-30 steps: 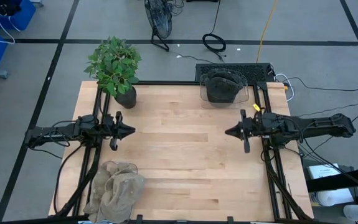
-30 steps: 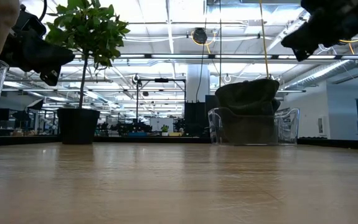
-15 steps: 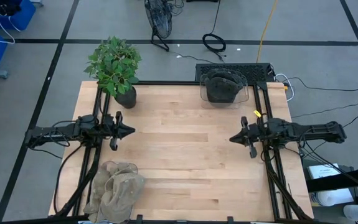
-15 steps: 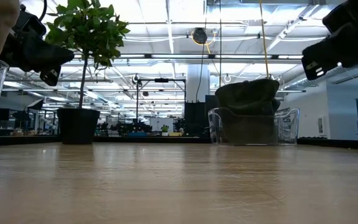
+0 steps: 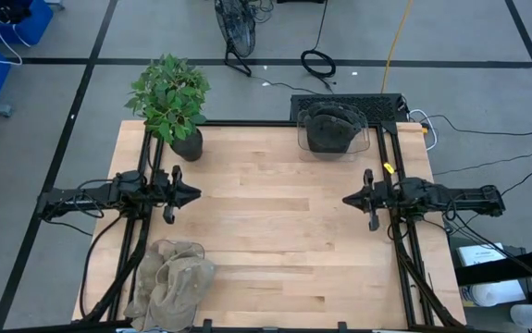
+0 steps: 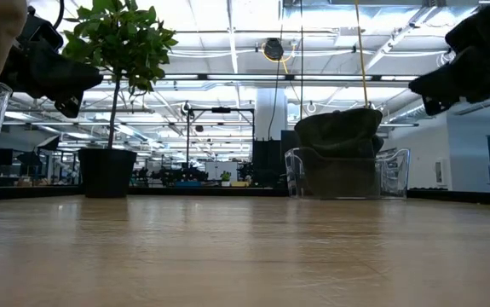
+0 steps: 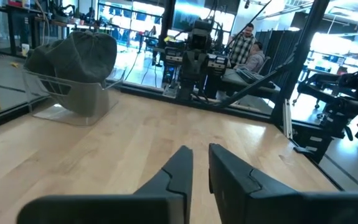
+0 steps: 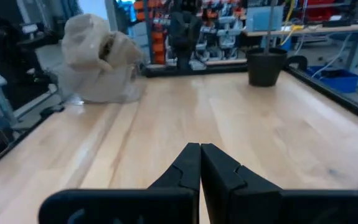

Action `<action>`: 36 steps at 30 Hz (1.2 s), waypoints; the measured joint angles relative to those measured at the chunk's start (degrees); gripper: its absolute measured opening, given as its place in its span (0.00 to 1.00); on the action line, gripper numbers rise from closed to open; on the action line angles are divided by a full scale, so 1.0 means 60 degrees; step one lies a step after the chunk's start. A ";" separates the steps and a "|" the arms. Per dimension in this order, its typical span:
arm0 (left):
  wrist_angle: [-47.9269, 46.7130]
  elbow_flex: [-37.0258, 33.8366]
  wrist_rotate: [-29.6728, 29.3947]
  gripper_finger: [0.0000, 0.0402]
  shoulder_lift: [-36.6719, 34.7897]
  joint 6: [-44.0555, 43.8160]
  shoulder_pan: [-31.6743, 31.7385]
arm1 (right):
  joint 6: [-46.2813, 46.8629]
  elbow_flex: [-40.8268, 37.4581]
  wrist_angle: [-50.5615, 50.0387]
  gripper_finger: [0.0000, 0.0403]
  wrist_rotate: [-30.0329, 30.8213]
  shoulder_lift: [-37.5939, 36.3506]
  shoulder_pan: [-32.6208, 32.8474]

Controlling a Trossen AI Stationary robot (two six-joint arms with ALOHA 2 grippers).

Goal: Pick & Place hat
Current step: Return to Home Position

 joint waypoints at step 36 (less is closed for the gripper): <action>0.0057 -0.0004 0.0007 0.18 0.0004 0.0002 0.0000 | -0.0188 -0.0849 0.3085 0.00 0.0183 0.0195 -0.0004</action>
